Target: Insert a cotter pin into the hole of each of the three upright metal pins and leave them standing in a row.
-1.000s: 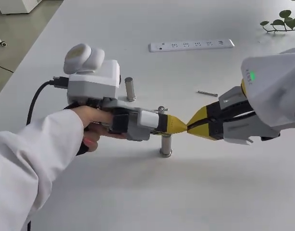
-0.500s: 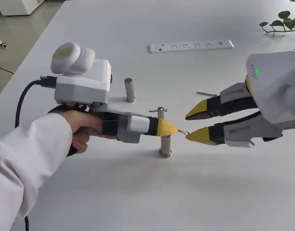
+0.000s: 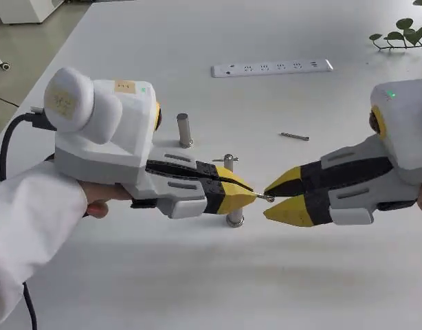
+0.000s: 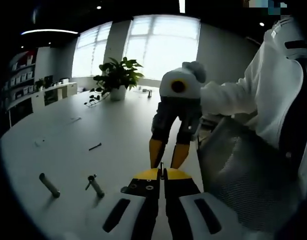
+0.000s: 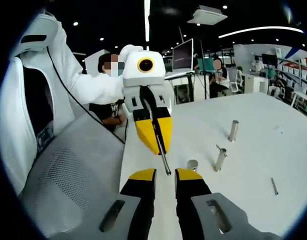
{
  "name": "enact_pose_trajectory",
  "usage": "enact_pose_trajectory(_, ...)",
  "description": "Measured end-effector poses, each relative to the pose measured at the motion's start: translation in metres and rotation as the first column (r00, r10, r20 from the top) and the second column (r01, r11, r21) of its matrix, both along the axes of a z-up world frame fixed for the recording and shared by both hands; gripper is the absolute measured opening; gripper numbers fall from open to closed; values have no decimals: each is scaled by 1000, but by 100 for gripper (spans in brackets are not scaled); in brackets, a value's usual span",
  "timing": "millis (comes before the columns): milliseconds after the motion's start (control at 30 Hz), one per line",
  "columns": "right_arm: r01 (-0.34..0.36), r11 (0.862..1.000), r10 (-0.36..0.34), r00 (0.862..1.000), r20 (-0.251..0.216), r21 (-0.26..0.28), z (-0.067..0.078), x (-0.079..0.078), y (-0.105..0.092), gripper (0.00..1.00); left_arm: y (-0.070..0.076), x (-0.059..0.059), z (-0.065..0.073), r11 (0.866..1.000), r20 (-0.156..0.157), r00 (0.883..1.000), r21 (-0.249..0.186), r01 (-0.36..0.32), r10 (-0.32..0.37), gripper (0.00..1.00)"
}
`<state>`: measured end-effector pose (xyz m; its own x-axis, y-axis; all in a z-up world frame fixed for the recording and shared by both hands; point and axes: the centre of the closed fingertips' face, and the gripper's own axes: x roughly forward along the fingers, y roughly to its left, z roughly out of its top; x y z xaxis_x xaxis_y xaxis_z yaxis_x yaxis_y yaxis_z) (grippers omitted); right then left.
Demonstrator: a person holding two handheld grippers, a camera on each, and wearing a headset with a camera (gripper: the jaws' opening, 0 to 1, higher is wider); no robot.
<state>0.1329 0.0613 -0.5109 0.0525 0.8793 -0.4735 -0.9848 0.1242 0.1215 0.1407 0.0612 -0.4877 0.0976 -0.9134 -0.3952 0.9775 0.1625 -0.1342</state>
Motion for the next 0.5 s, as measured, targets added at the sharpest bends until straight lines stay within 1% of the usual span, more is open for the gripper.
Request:
enact_pose_trajectory(33, -4, 1000, 4, 1000, -3, 0, 0, -1, 0, 8, -1, -1, 0, 1000, 16, 1000, 3, 14, -14, 0)
enact_pose_trajectory(67, -5, 1000, 5, 1000, -10, 3, 0, -1, 1, 7, -1, -2, 0, 1000, 21, 1000, 4, 21, -21, 0)
enact_pose_trajectory(133, -10, 1000, 10, 1000, -17, 8, 0, -3, 3, 4, -1, -2, 0, 1000, 18, 1000, -2, 24, -24, 0)
enact_pose_trajectory(167, -12, 1000, 12, 1000, -19, 10, 1, -4, 3, 3, -1, -2, 0, 1000, 18, 999, 2, 31, -31, 0)
enact_pose_trajectory(233, -18, 1000, 19, 1000, -19, 5, 0, -5, 3, 0, -1, -4, -1, 999, 37, 998, 8, 51, -51, 0)
enact_pose_trajectory(267, -25, 1000, 25, 1000, -14, -3, -1, -4, 3, 0, -1, -5, -1, 998, 37, 998, 7, 60, -60, 0)
enact_pose_trajectory(333, -42, 999, 42, 999, -7, -10, -2, -6, 3, 0, 0, -5, -4, 998, 39, 997, 20, 63, -64, 0)
enact_pose_trajectory(433, -47, 999, 47, 999, -1, -22, -3, -6, 2, 0, 1, -5, -10, 997, 26, 998, 39, 62, -63, 1)
enact_pose_trajectory(500, -44, 999, 44, 999, 1, -26, -3, -5, 2, 0, 2, -4, -15, 996, 37, 997, 58, 64, -66, 1)
